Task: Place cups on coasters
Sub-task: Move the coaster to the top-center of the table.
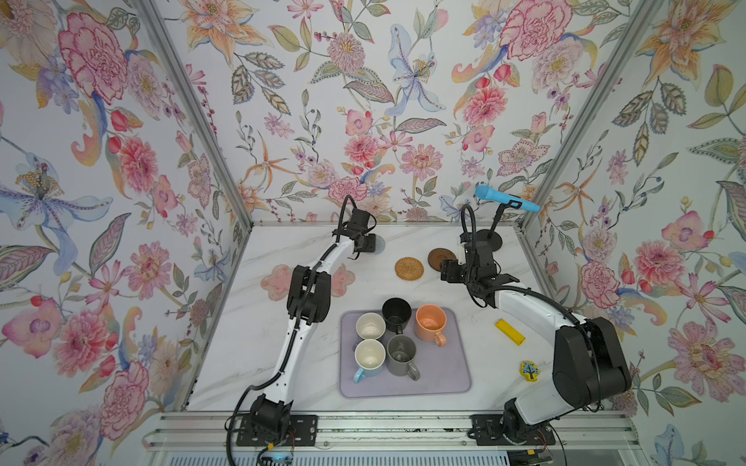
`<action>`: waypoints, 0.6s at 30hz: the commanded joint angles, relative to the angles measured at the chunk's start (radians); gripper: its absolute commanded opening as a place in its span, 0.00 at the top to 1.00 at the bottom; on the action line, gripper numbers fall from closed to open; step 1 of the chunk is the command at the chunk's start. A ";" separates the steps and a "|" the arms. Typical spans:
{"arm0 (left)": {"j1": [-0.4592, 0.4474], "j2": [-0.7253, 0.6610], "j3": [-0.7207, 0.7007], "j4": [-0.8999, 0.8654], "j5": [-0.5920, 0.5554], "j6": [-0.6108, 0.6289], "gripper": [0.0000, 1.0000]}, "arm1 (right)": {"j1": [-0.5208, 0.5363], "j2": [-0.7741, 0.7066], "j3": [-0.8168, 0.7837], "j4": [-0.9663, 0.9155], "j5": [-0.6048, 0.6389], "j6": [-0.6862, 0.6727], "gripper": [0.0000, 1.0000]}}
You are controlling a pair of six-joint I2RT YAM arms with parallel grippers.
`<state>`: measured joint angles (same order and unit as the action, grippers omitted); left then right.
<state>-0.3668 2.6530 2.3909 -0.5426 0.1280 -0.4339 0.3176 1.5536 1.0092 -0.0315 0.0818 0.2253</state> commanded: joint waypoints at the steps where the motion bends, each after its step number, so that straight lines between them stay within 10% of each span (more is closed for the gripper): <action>1: -0.012 0.040 0.024 -0.065 0.007 0.045 0.52 | -0.009 0.007 0.005 0.011 -0.008 0.006 0.20; 18: -0.032 -0.021 -0.150 -0.085 -0.070 0.079 0.65 | -0.025 -0.017 -0.027 0.014 -0.012 0.001 0.18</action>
<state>-0.3756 2.6354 2.3226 -0.5289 0.0898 -0.3878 0.2993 1.5528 1.0000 -0.0250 0.0814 0.2249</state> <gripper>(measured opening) 0.362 0.814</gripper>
